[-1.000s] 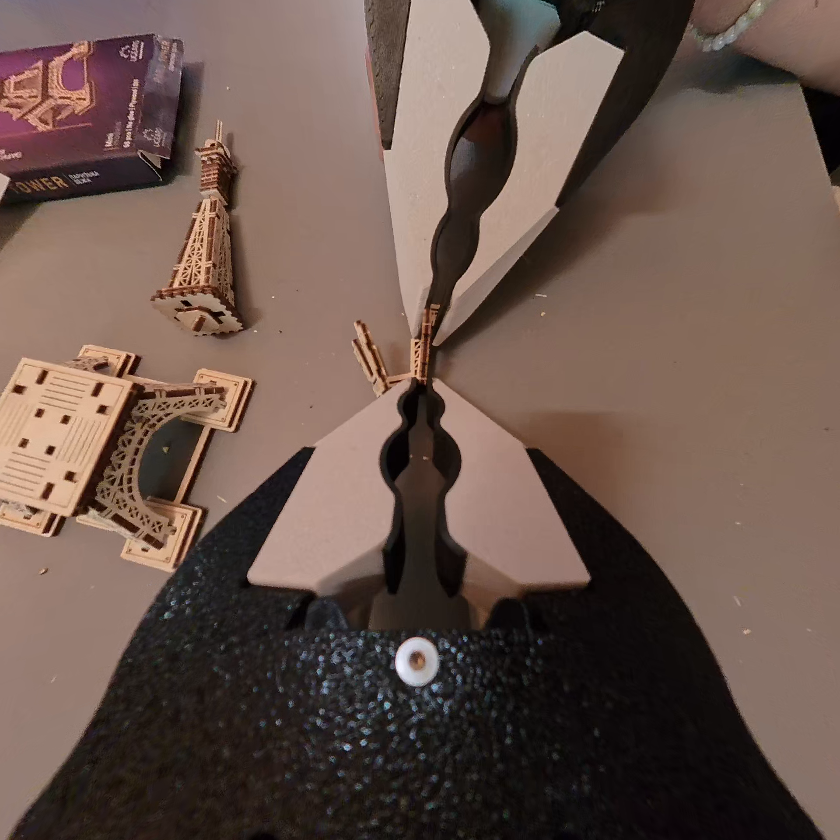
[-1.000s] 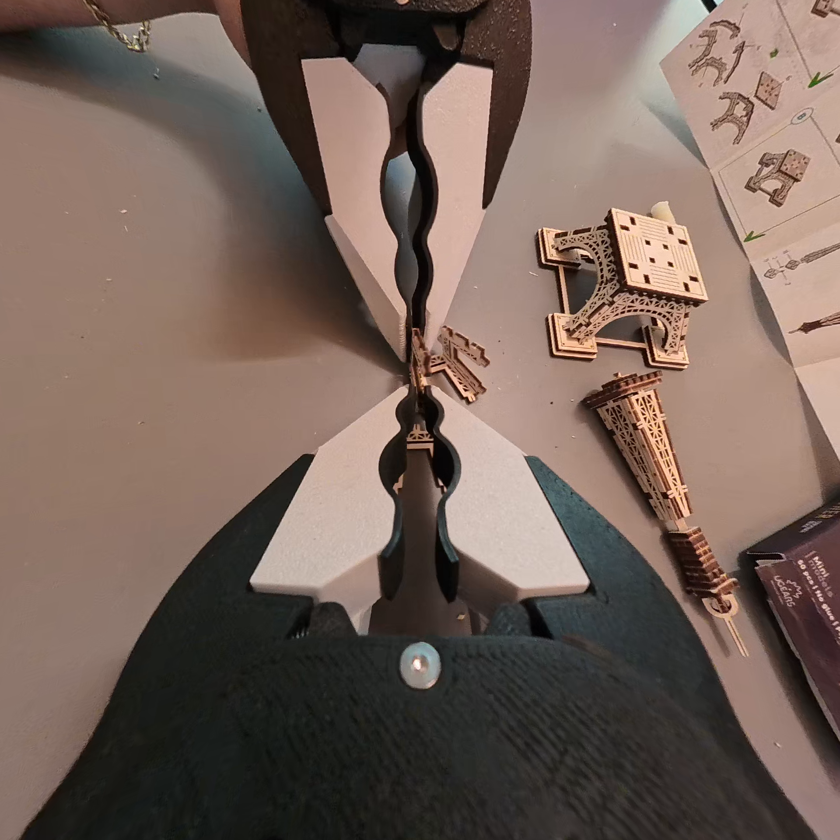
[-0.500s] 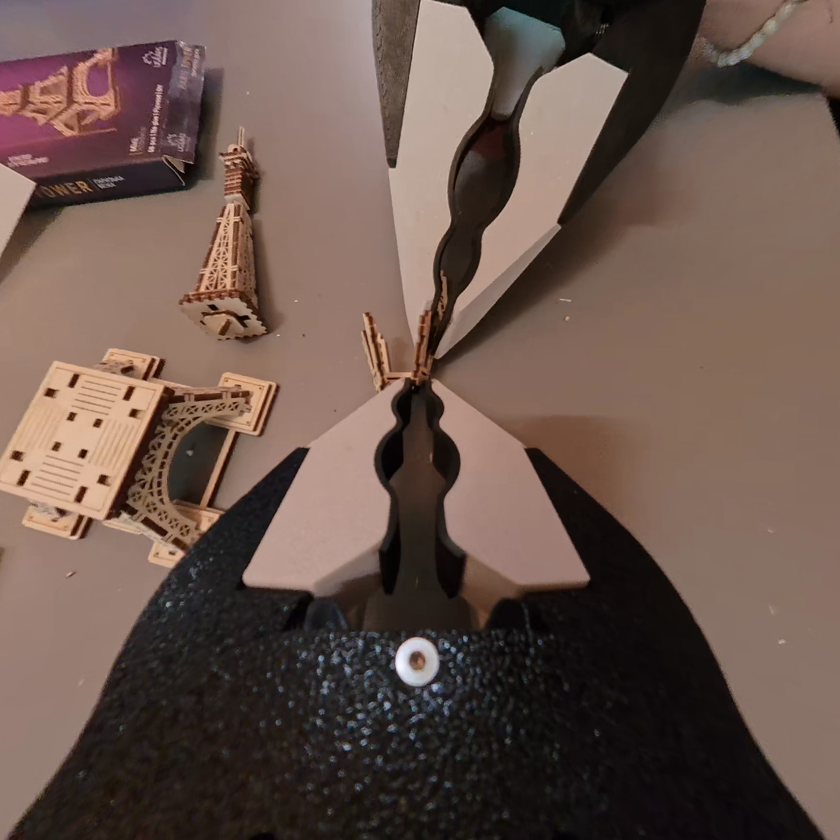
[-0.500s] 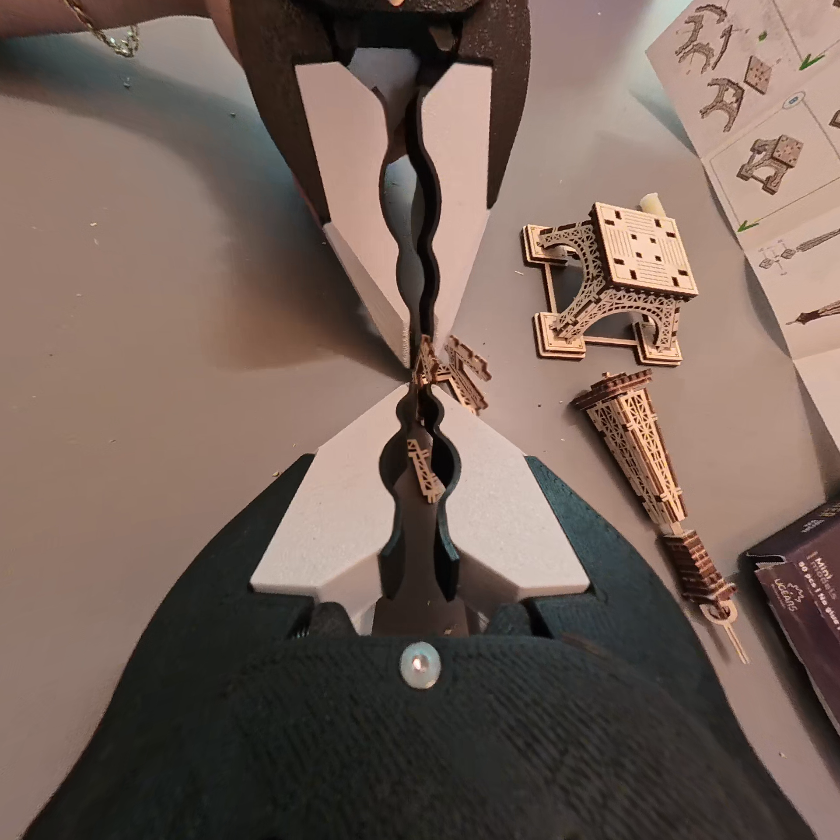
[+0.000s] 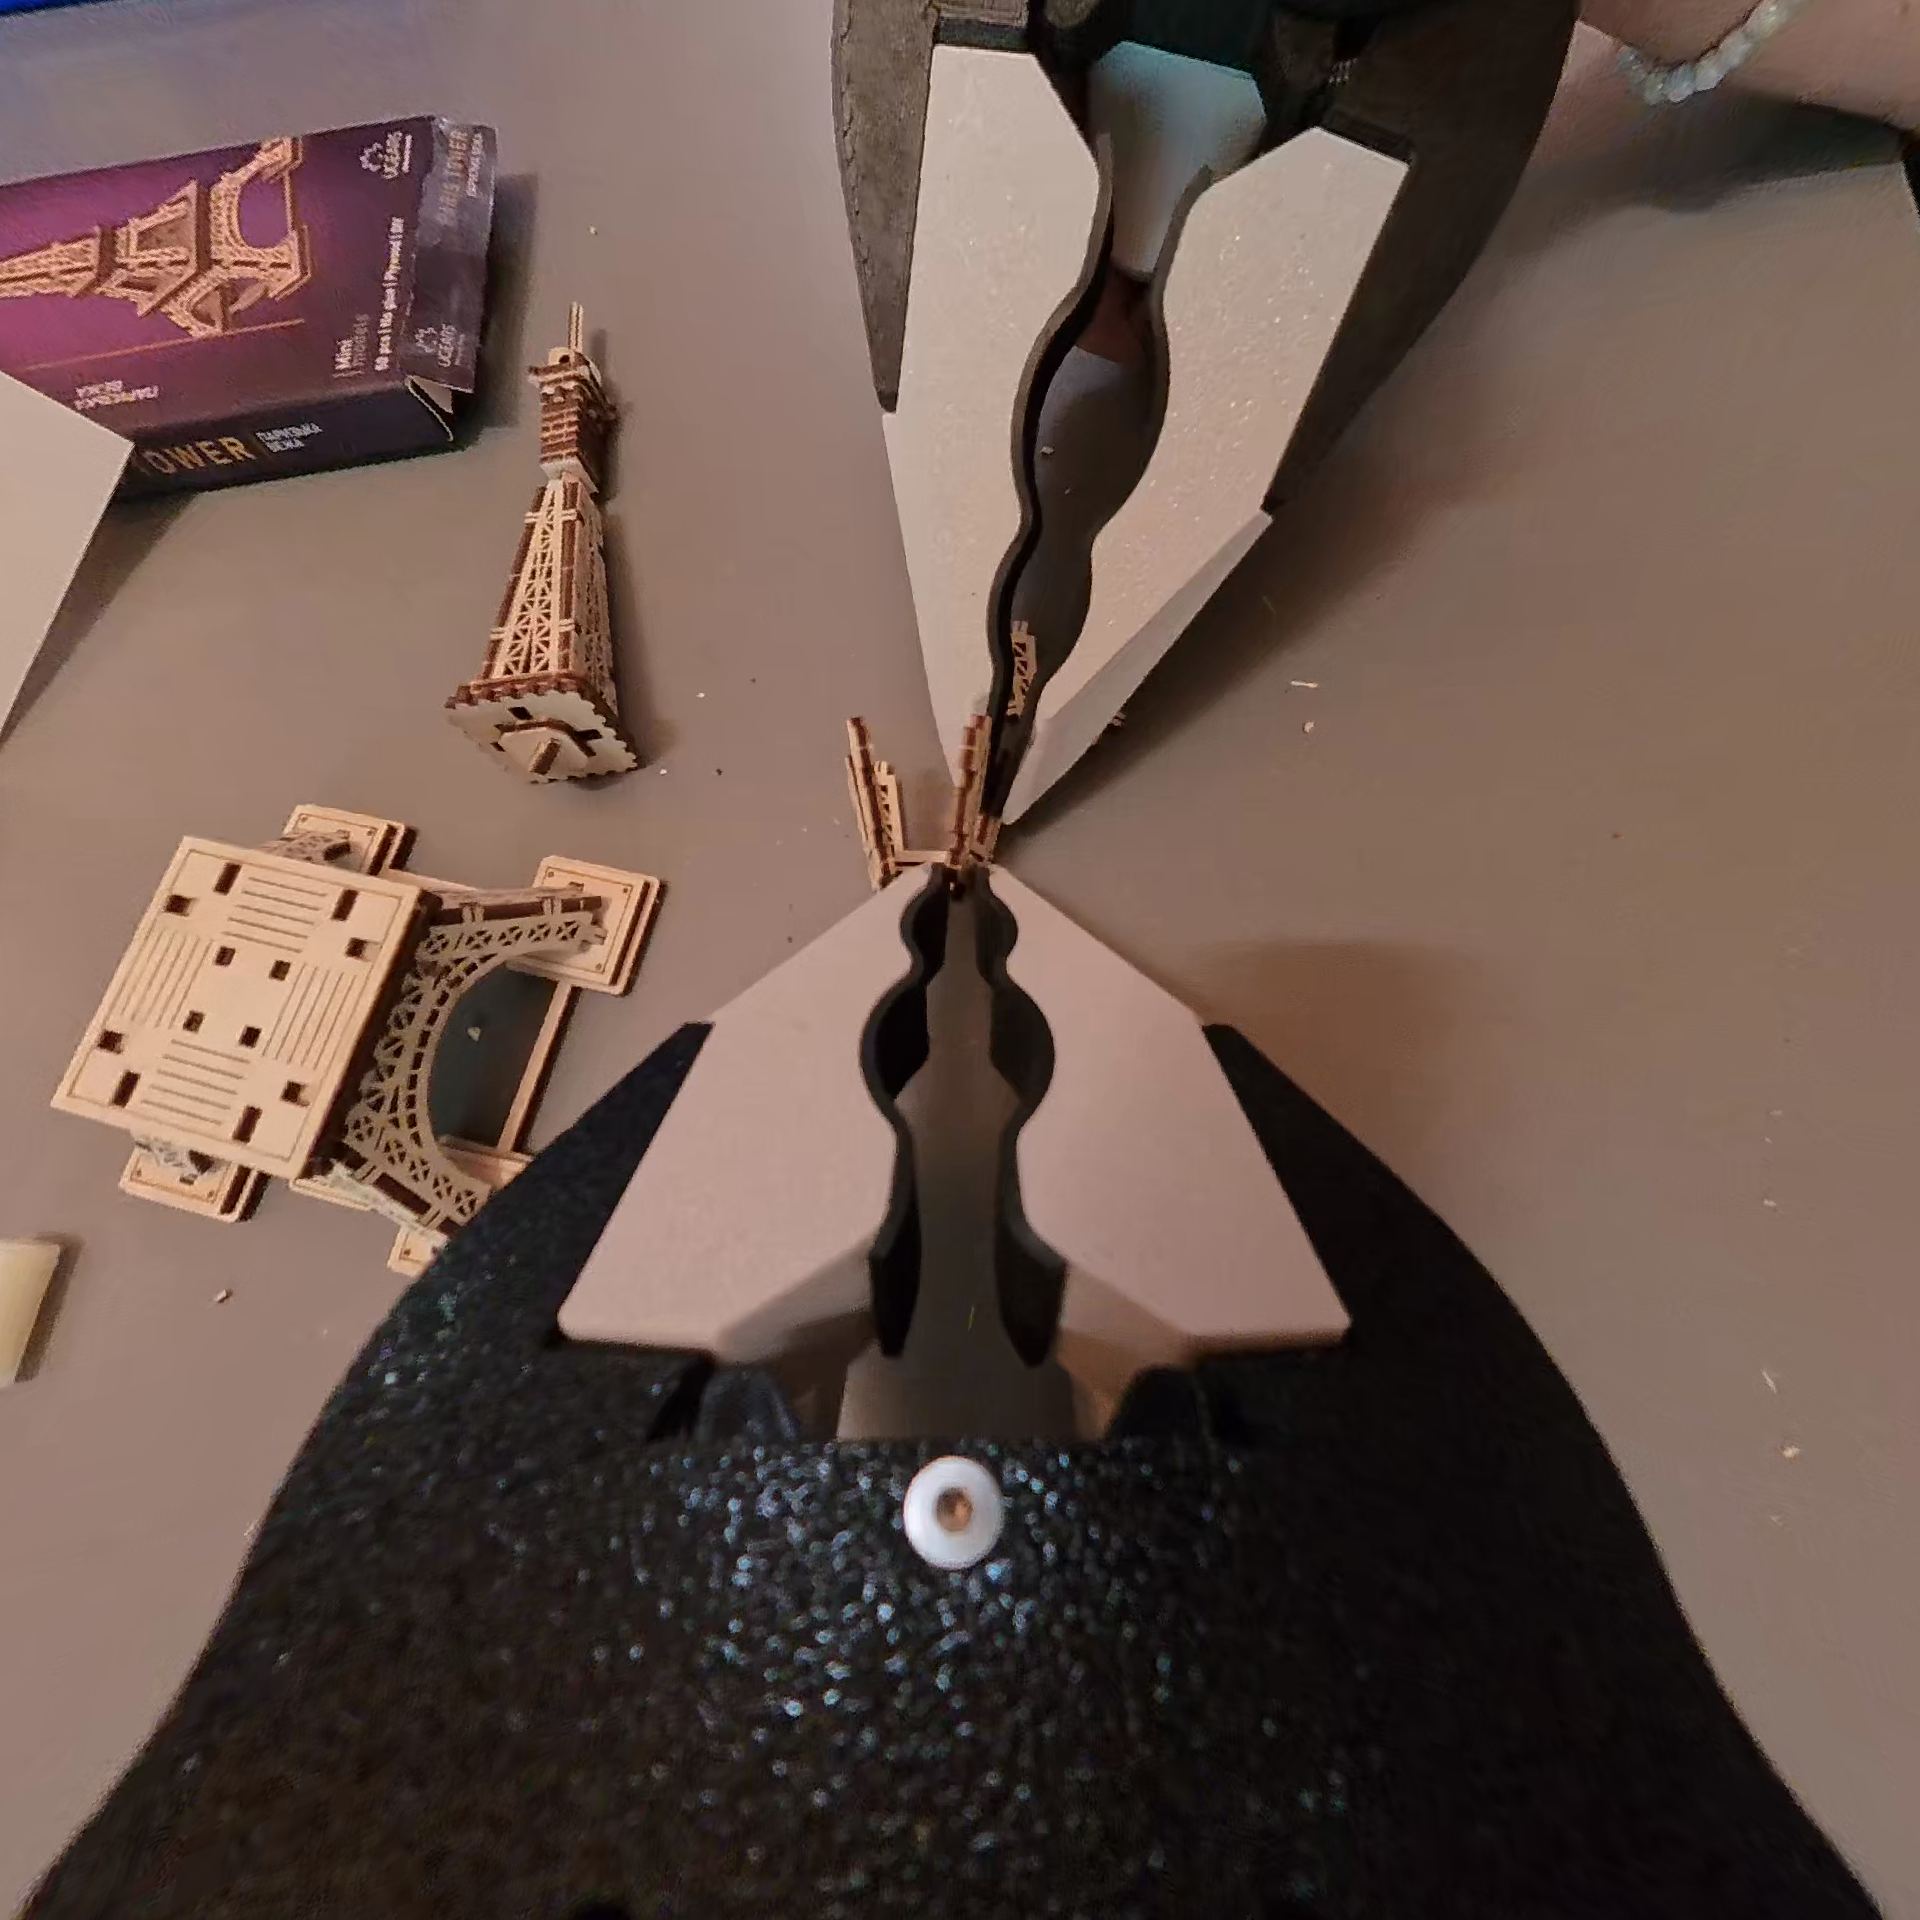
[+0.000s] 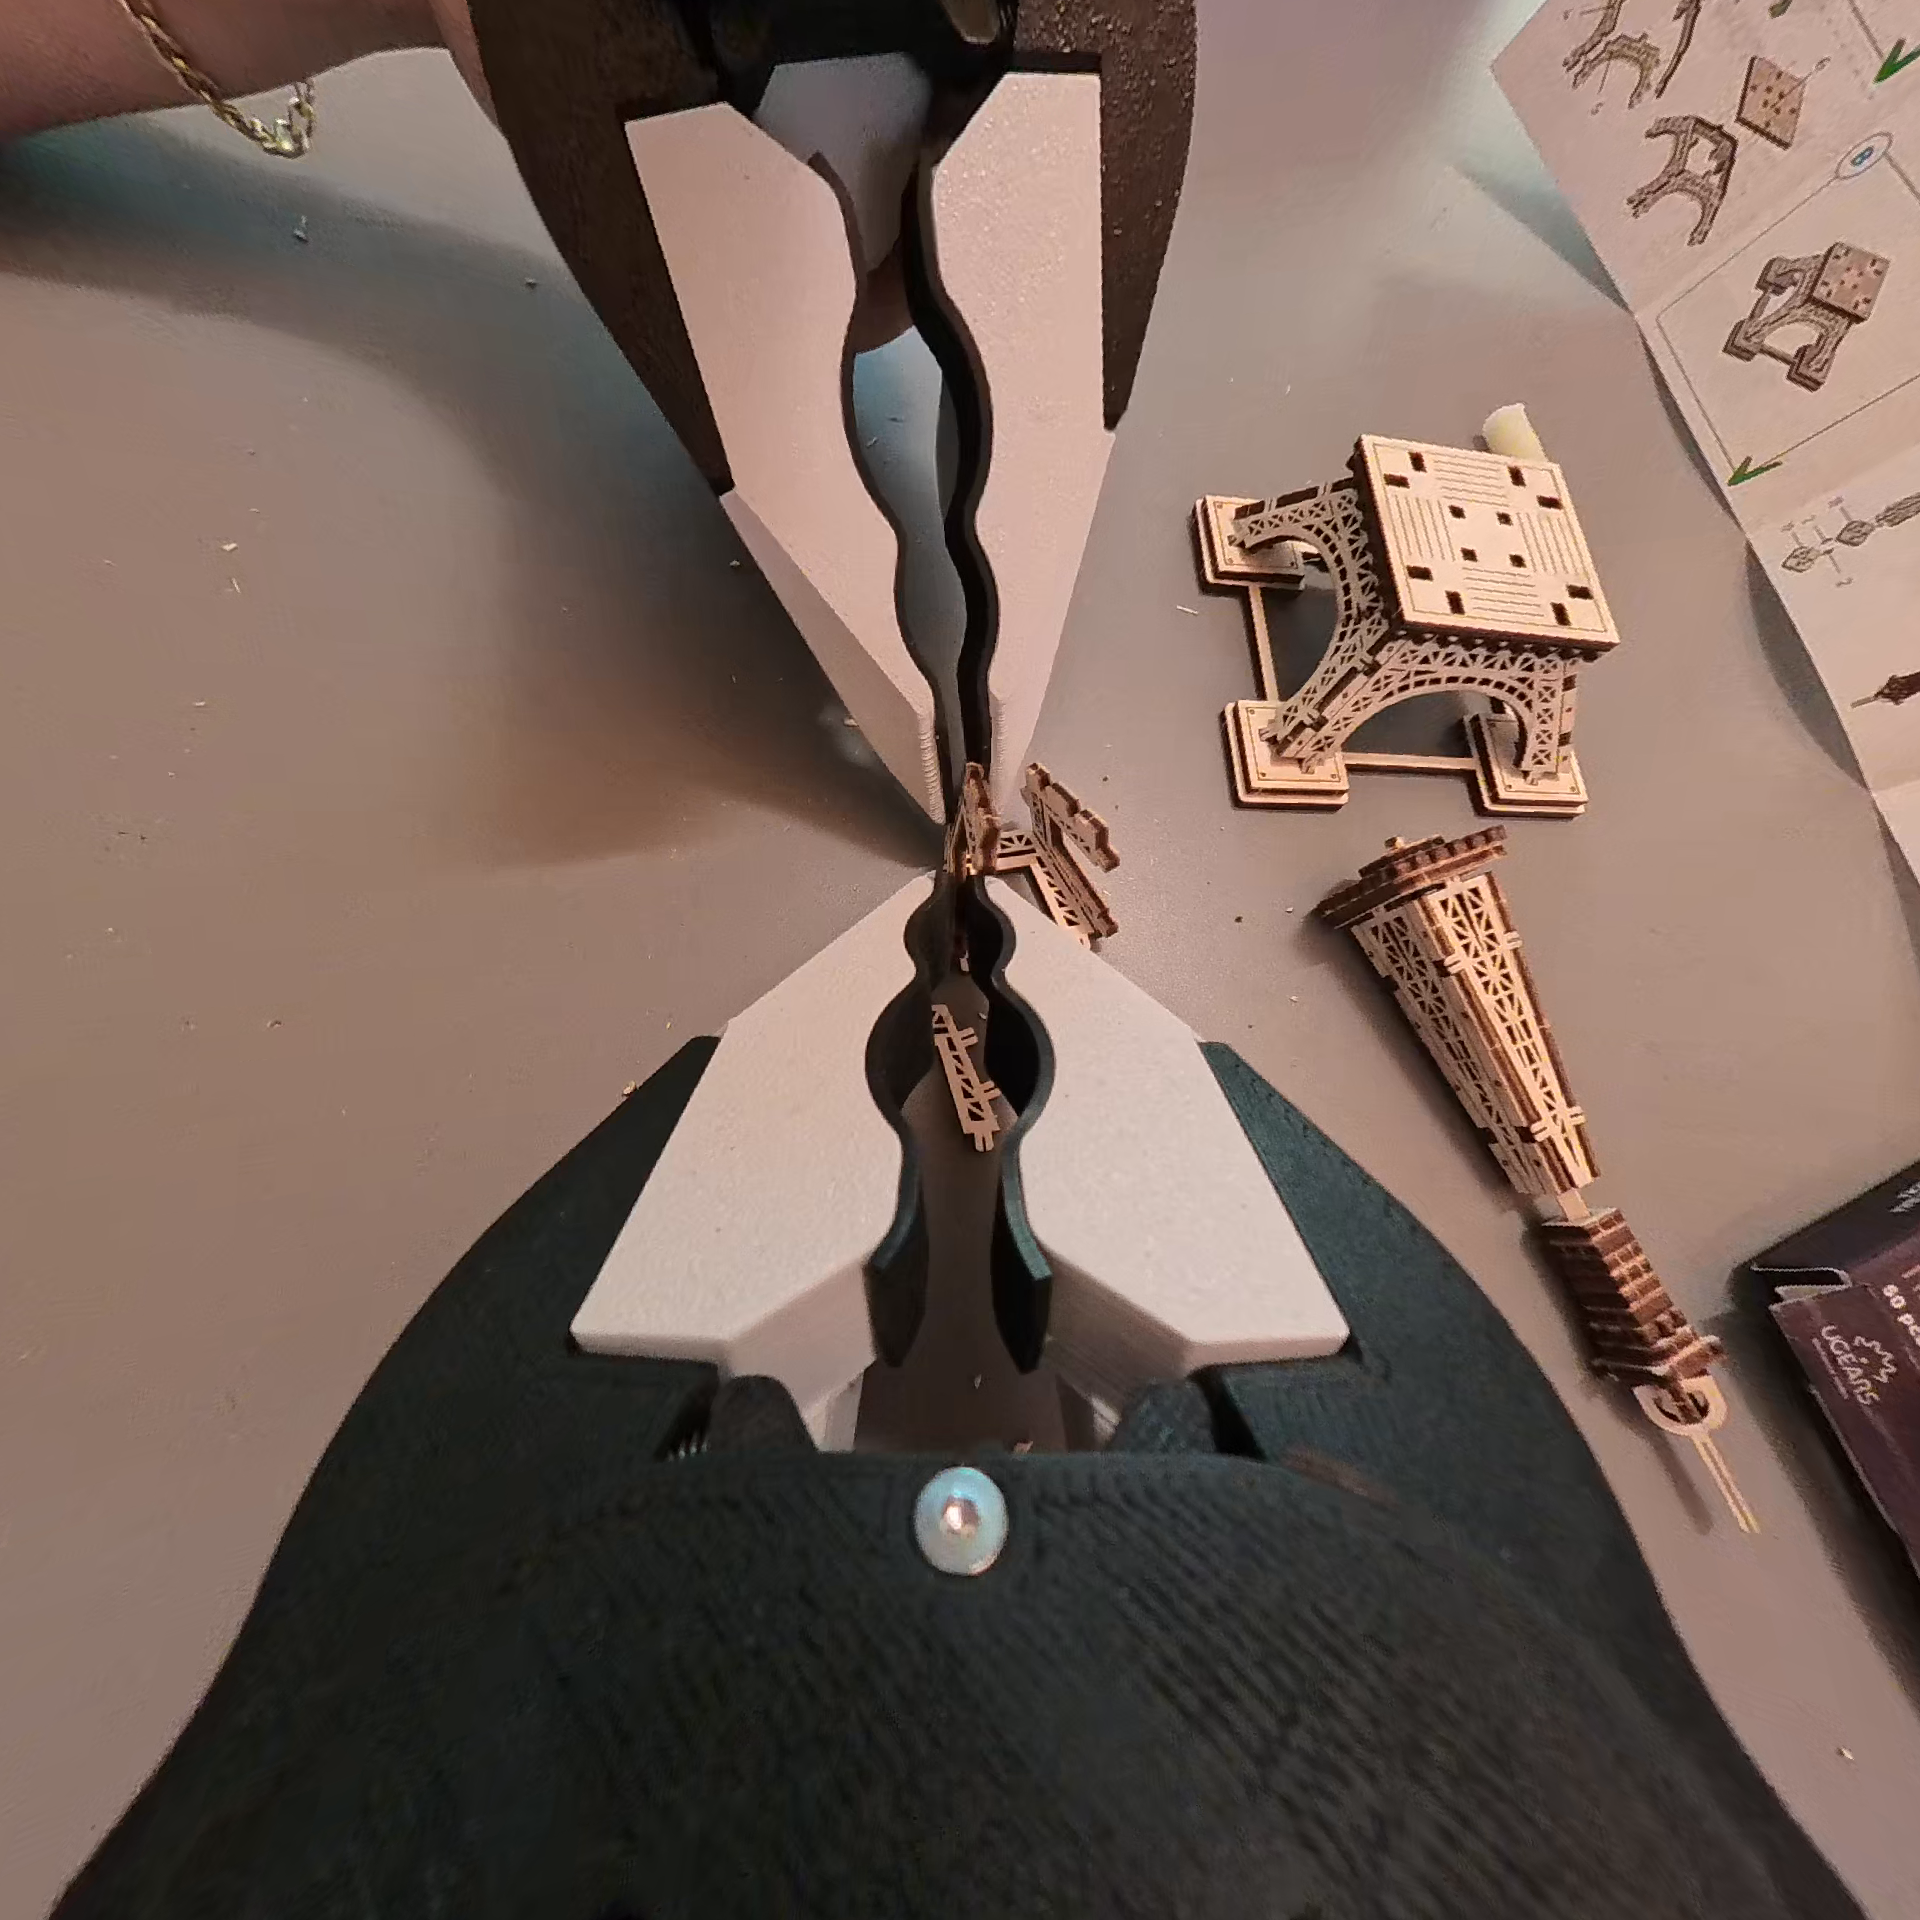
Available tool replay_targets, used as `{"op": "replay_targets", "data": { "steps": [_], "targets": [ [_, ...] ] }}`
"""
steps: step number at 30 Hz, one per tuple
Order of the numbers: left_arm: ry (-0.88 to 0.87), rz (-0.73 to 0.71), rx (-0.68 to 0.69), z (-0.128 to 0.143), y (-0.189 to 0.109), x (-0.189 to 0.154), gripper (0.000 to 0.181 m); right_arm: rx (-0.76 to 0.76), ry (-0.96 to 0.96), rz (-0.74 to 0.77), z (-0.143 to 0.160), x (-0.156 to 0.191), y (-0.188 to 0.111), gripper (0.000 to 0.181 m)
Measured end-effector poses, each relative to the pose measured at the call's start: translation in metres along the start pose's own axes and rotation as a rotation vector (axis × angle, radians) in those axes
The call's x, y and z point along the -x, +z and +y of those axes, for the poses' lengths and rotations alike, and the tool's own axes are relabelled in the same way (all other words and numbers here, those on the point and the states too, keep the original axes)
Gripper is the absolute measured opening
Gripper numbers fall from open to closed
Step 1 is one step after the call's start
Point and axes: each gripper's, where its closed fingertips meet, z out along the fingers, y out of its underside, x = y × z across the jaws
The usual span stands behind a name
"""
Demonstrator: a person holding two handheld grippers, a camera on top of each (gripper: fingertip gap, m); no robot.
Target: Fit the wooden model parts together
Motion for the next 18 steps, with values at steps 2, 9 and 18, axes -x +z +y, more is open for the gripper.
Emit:
{"op": "replay_targets", "data": {
  "steps": [2, 9, 18],
  "targets": [
    [0.003, 0.006, 0.007, 0.0003, -0.0001, -0.0002, 0.002, 0.001, 0.001, 0.001, 0.0001, 0.0003, 0.0001, 0.002],
    [0.004, 0.033, 0.063, 0.0006, 0.0005, 0.002, 0.003, 0.003, 0.033, -0.01, 0.0003, -0.0013, 0.0007, 0.002],
    [0.017, 0.047, 0.058, -0.0007, 0.0057, -0.0001, 0.001, -0.014, 0.01, 0.046, -0.0026, -0.0057, -0.0016, 0.003]
  ]
}}
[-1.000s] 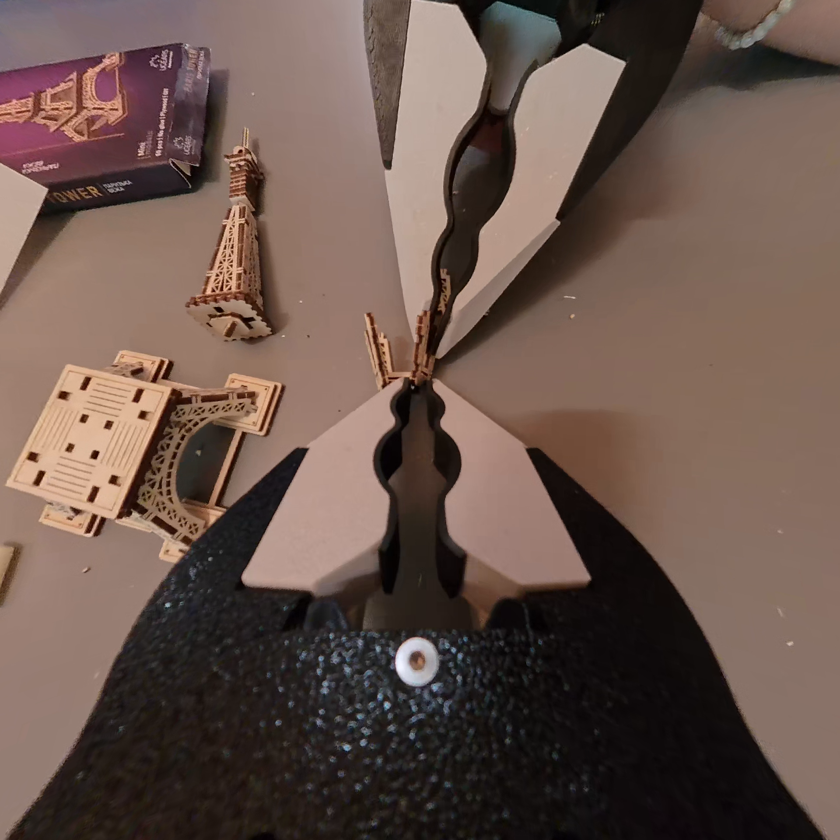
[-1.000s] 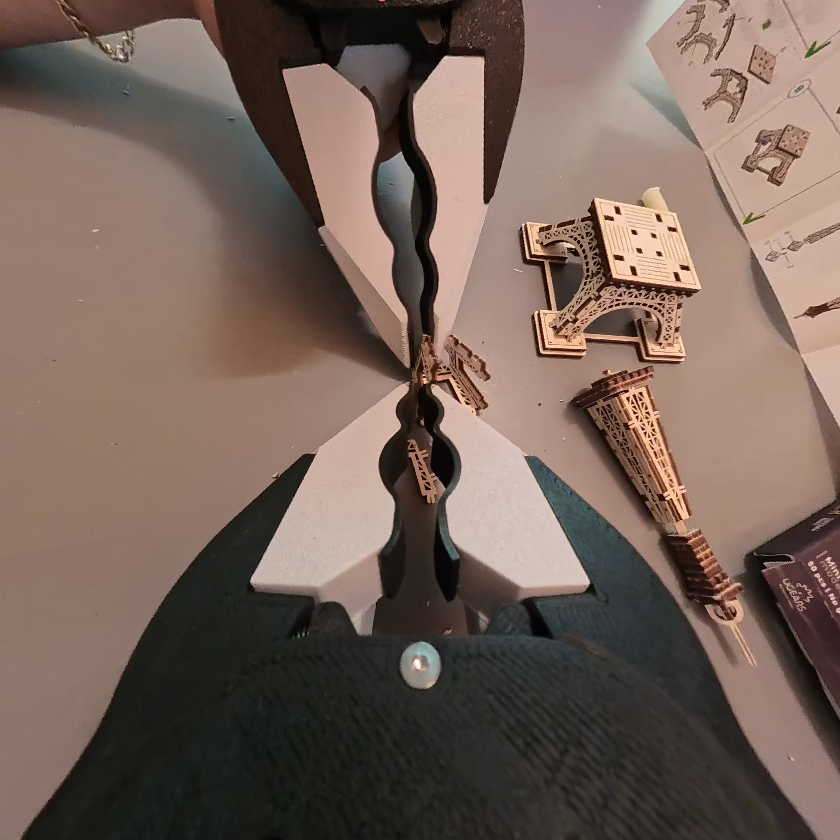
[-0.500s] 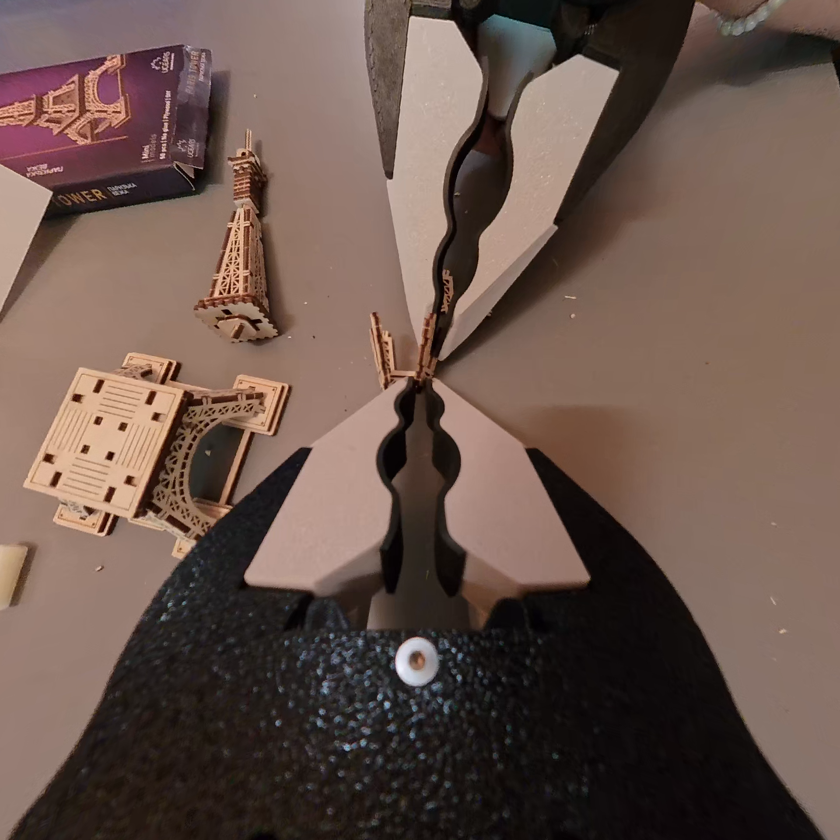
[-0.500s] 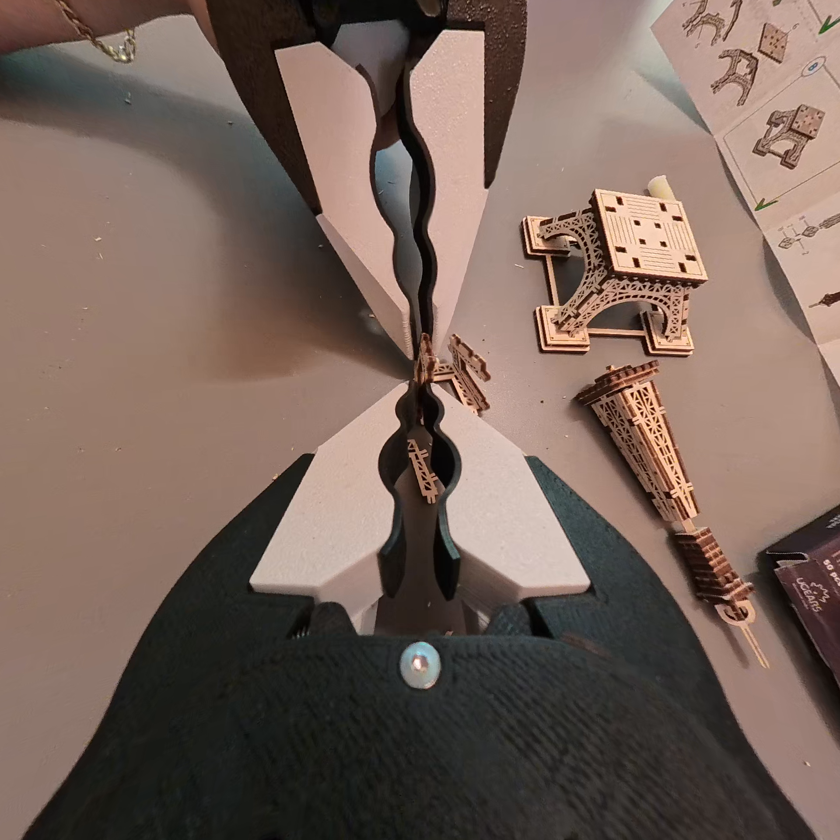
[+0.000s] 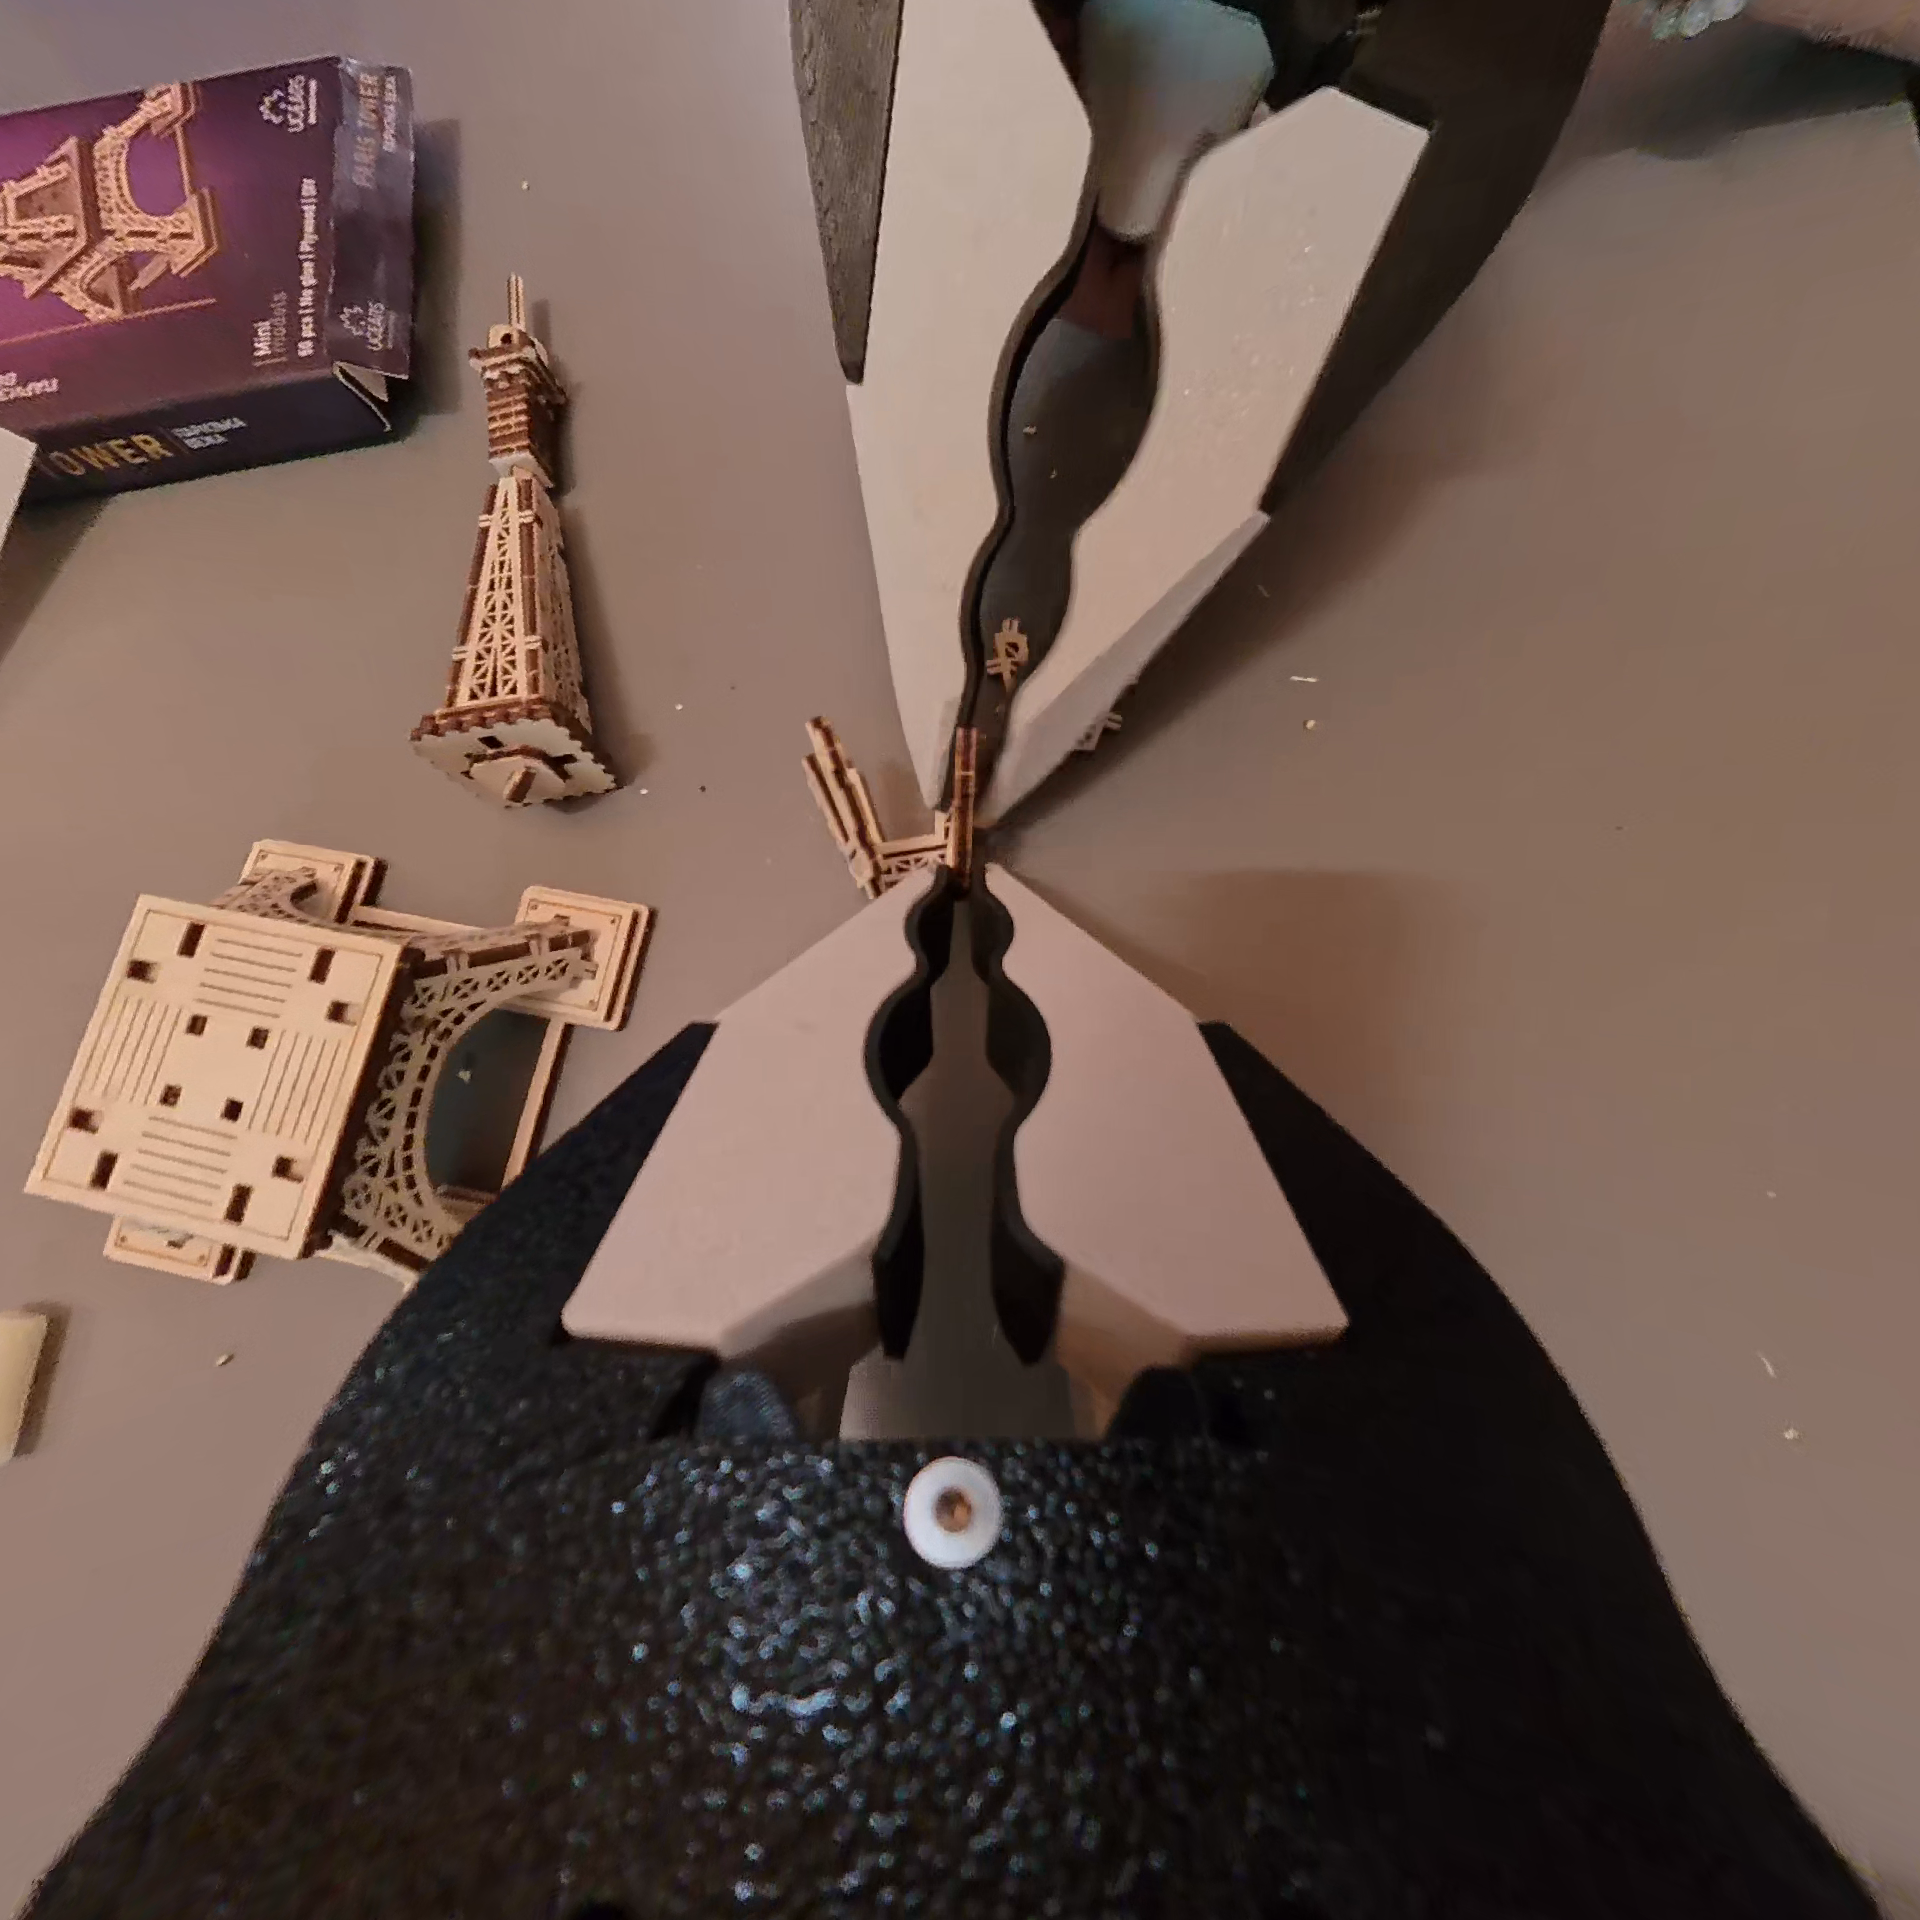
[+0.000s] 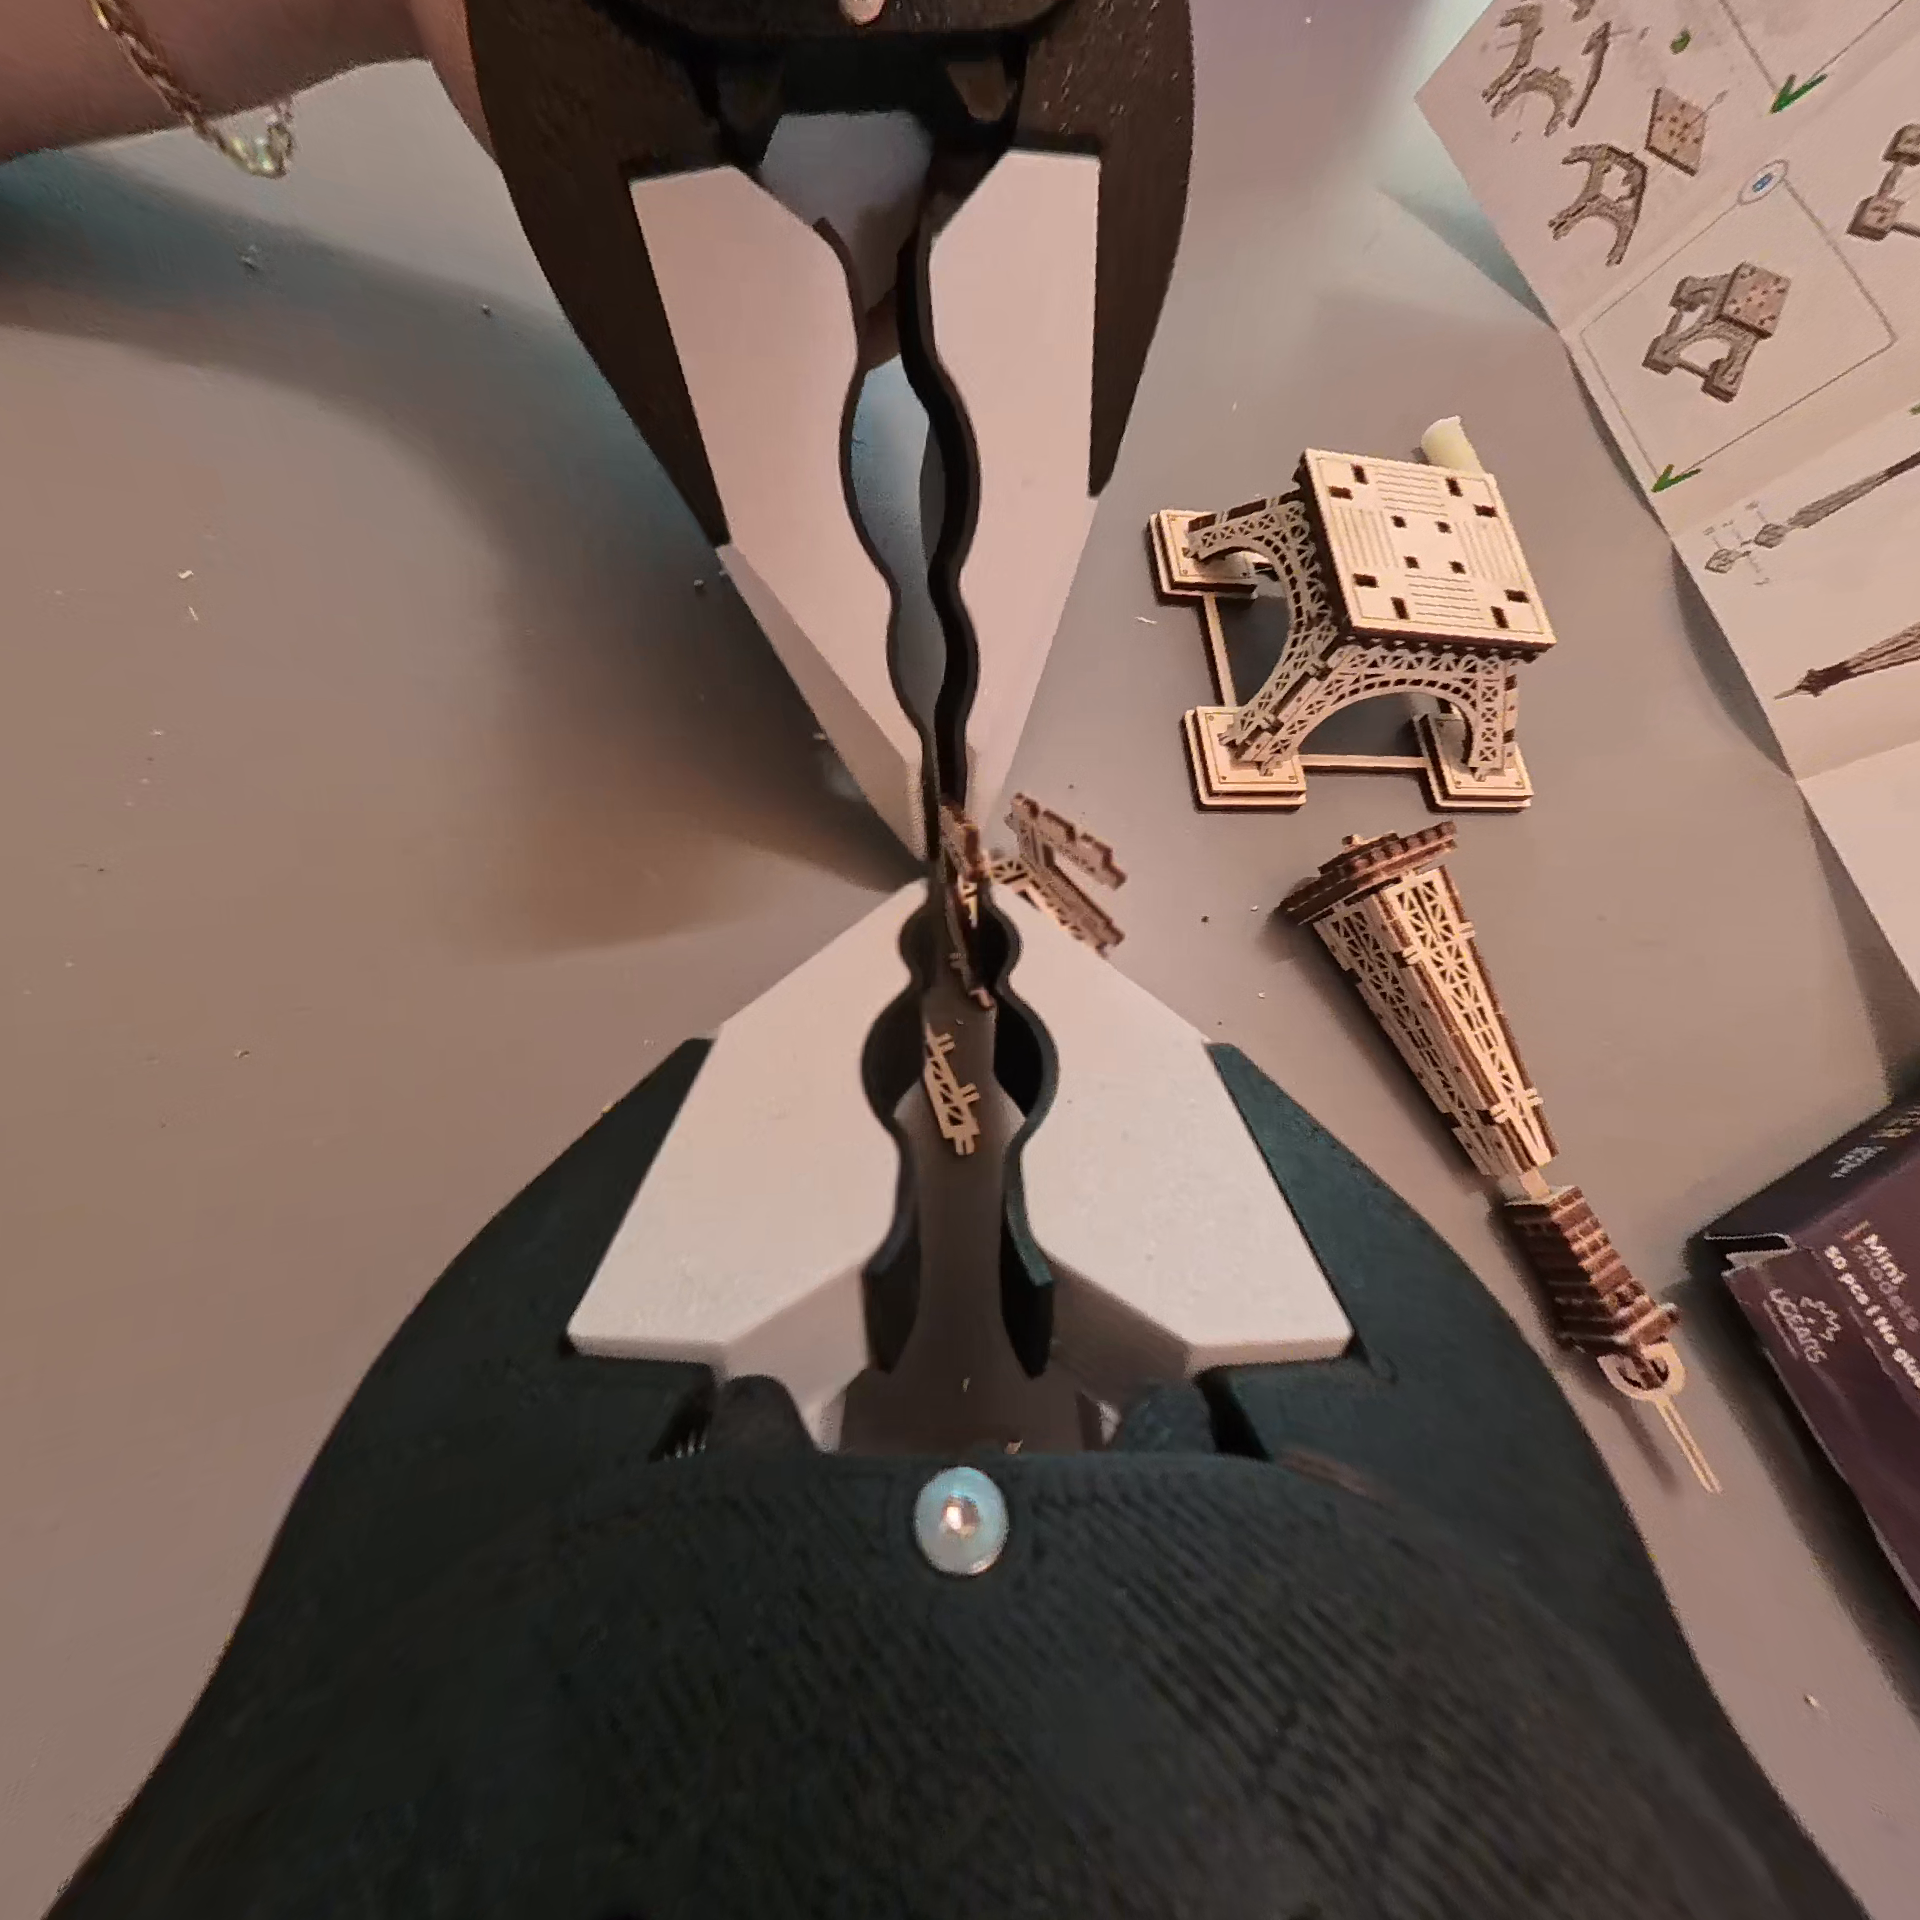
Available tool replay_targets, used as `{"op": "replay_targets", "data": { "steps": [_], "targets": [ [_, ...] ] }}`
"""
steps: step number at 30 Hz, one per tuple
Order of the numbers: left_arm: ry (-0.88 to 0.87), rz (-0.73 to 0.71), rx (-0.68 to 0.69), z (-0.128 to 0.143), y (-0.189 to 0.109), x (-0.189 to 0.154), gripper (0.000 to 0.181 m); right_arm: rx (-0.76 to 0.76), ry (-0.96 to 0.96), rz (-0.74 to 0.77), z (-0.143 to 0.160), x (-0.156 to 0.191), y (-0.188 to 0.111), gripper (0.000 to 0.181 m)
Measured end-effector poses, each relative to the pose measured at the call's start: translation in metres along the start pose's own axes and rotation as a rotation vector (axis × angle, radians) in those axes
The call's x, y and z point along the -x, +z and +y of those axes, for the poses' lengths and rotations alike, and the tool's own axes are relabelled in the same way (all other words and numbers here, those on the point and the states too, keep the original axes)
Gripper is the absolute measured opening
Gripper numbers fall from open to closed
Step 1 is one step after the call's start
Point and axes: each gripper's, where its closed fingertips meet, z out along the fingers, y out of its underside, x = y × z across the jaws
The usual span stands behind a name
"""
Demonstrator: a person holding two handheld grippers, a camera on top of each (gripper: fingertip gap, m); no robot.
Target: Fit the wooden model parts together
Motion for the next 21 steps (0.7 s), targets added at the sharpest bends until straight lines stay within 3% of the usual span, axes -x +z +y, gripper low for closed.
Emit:
{"op": "replay_targets", "data": {
  "steps": [13, 21],
  "targets": [
    [-0.002, 0.033, 0.004, -0.003, 0.0012, -0.0002, 0.001, 0.015, -0.077, -0.02, 0.0046, -0.0015, -0.0067, 0.002],
    [0.059, -0.019, 0.037, -0.0046, 0.0013, 0.005, 0.002, 0.029, -0.077, -0.043, 0.0082, -0.0039, -0.0049, 0.001]
  ]
}}
